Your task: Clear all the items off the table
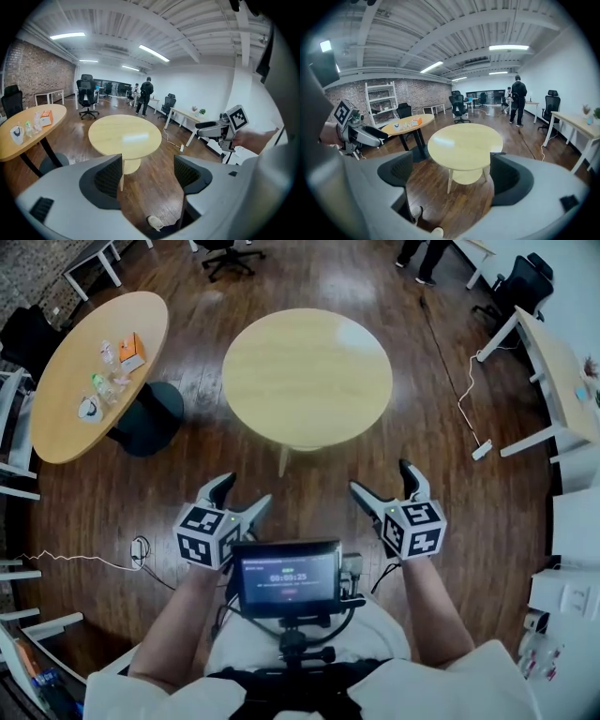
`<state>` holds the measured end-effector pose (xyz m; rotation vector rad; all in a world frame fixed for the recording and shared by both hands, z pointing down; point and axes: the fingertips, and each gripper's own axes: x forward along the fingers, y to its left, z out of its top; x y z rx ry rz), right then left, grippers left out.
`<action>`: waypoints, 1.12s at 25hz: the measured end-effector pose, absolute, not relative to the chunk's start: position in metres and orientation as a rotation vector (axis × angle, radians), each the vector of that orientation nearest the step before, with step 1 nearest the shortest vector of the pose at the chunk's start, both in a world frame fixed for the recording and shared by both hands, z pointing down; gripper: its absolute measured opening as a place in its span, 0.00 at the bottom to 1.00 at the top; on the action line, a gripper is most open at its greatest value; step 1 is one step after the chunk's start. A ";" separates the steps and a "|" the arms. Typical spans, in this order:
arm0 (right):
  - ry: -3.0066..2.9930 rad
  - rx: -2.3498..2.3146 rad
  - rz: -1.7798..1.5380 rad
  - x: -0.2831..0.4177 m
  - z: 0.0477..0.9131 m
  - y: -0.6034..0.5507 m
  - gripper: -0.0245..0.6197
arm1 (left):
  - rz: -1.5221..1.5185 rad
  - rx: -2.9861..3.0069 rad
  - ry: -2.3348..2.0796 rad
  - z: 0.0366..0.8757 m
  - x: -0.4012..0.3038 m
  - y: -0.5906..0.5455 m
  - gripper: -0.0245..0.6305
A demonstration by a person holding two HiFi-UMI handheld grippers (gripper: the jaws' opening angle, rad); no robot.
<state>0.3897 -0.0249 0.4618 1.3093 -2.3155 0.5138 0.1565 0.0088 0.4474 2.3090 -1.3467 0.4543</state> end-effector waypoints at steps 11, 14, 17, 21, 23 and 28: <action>-2.335 1.253 0.500 0.384 0.459 -0.016 0.85 | 0.404 2.297 -1.345 0.445 0.169 0.024 0.56; -2.341 1.245 0.495 0.384 0.458 -0.015 0.85 | 0.410 2.298 -1.359 0.444 0.169 0.024 0.56; -2.340 1.242 0.493 0.384 0.458 -0.017 0.85 | 0.420 2.295 -1.361 0.446 0.169 0.024 0.56; -2.333 1.229 0.497 0.384 0.461 -0.014 0.85 | 0.429 2.280 -1.367 0.449 0.168 0.026 0.56; -2.332 1.228 0.489 0.386 0.461 -0.012 0.85 | 0.431 2.278 -1.374 0.449 0.167 0.026 0.56; -2.340 1.229 0.458 0.390 0.459 -0.009 0.85 | 0.438 2.275 -1.384 0.449 0.169 0.030 0.56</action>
